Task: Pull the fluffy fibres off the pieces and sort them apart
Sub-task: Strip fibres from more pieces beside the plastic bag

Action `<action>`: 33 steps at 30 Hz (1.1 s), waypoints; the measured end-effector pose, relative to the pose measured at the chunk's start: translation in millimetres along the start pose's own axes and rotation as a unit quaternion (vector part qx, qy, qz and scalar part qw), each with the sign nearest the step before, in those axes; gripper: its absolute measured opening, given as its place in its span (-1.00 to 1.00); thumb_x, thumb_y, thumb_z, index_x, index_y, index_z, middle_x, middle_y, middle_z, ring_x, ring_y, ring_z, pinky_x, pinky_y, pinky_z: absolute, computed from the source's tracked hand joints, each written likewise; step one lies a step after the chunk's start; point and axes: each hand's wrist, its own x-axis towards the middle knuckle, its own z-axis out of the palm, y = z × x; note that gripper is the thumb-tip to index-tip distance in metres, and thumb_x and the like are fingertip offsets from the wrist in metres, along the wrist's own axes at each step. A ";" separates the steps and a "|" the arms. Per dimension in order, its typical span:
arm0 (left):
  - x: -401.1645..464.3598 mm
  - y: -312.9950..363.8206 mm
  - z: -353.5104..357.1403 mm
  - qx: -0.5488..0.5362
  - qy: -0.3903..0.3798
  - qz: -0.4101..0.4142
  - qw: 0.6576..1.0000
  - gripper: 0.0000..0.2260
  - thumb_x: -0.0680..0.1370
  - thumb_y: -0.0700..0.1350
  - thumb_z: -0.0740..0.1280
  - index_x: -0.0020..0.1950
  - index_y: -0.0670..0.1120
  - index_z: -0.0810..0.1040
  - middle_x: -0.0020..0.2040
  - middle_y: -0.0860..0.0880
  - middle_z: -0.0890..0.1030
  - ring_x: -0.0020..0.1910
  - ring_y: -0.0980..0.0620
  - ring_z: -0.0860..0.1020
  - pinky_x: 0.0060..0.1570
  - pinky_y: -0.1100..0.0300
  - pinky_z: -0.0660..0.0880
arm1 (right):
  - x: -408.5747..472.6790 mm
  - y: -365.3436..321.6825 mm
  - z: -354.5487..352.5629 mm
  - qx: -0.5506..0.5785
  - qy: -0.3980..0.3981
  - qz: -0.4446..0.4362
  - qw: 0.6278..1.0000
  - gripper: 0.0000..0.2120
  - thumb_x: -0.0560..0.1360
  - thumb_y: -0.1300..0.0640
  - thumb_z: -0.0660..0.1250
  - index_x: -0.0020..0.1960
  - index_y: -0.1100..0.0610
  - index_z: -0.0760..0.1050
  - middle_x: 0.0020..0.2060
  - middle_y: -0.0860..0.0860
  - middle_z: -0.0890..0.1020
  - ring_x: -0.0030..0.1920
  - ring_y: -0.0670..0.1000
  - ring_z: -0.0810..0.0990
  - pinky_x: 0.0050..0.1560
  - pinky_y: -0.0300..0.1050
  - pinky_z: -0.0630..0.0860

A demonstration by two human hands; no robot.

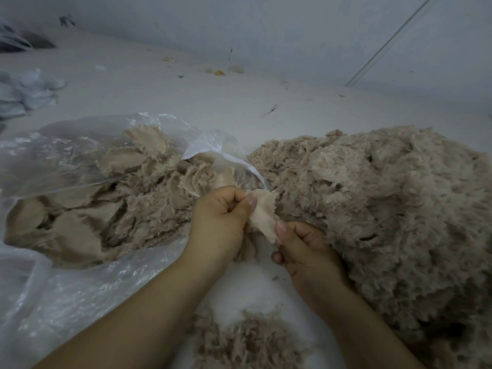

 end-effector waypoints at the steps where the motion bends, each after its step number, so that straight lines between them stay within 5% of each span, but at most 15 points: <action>1: 0.2 -0.3 -0.5 -0.001 0.007 0.003 1.000 -0.80 0.57 -0.23 0.35 -0.25 -0.22 0.58 -0.35 -0.35 0.56 -0.44 -0.15 0.49 -0.39 -0.01 0.47 | 0.3 0.3 0.0 -0.001 0.000 0.000 1.000 -0.80 0.32 -0.02 0.37 -0.38 0.09 0.57 -0.49 -0.03 0.48 -0.46 -0.12 0.41 -0.36 -0.21 0.42; 6: 3.3 2.6 -4.5 -0.013 0.033 0.009 0.999 -0.78 0.57 -0.24 0.35 -0.29 -0.21 0.54 -0.42 -0.26 0.49 -0.45 -0.04 0.44 -0.37 0.15 0.41 | -0.2 -1.7 -0.9 0.013 -0.010 -0.001 1.000 -0.84 0.25 0.05 0.41 -0.46 0.05 0.51 -0.49 -0.04 0.46 -0.45 -0.11 0.39 -0.39 -0.24 0.42; 9: 1.5 6.5 -6.1 -0.002 -0.014 0.002 1.000 -0.78 0.55 -0.28 0.37 -0.31 -0.23 0.54 -0.49 -0.11 0.48 -0.53 0.03 0.40 -0.46 0.24 0.36 | -1.3 -2.8 -2.7 0.019 -0.015 -0.008 1.000 -0.87 0.28 0.12 0.48 -0.20 0.11 0.60 -0.31 0.09 0.58 -0.33 -0.03 0.48 -0.38 -0.23 0.45; 13: -11.2 11.9 1.4 -0.022 -0.113 -0.051 0.992 -0.75 0.54 -0.29 0.37 -0.35 -0.15 0.55 -0.53 -0.12 0.48 -0.58 0.00 0.40 -0.55 0.31 0.32 | -3.6 -5.2 -1.5 0.023 -0.042 -0.018 0.999 -0.68 0.38 0.07 0.45 0.07 0.22 0.63 -0.16 0.32 0.56 -0.18 0.17 0.41 -0.17 0.03 0.38; 17: -13.6 18.6 3.2 -0.060 -0.152 -0.076 0.984 -0.77 0.55 -0.31 0.34 -0.31 -0.20 0.52 -0.51 -0.08 0.53 -0.60 0.09 0.46 -0.57 0.36 0.34 | -2.7 -2.2 0.9 0.035 -0.002 -0.014 0.999 -0.62 0.36 0.02 0.46 0.02 0.31 0.62 0.00 0.56 0.50 -0.04 0.25 0.44 0.02 0.23 0.34; 23: -13.0 14.2 2.6 -0.012 -0.135 -0.052 0.989 -0.74 0.58 -0.17 0.34 -0.29 -0.23 0.55 -0.50 -0.06 0.50 -0.56 0.07 0.43 -0.55 0.30 0.35 | -2.7 -1.4 -0.2 0.016 0.001 0.001 1.000 -0.61 0.30 -0.01 0.45 -0.20 0.36 0.58 -0.20 0.44 0.56 -0.13 0.27 0.50 -0.03 0.19 0.41; 29: 2.2 4.9 -6.4 0.011 0.014 -0.019 1.000 -0.66 0.58 -0.14 0.36 -0.31 -0.34 0.47 -0.47 -0.12 0.40 -0.48 0.03 0.31 -0.41 0.25 0.28 | -5.2 1.0 5.1 0.102 0.054 0.025 0.993 -0.47 0.34 0.06 0.39 0.02 0.52 0.42 -0.15 0.28 0.45 -0.08 0.21 0.41 -0.10 0.09 0.35; 33: -4.6 8.3 -11.5 0.046 -0.126 -0.023 0.991 -0.64 0.41 0.06 0.51 -0.25 -0.20 0.50 -0.52 -0.06 0.46 -0.61 0.04 0.39 -0.59 0.25 0.31 | -6.1 -2.2 4.6 0.091 0.057 0.029 0.994 -0.44 0.39 0.00 0.37 0.08 0.50 0.44 -0.13 0.40 0.54 -0.09 0.25 0.52 -0.05 0.09 0.46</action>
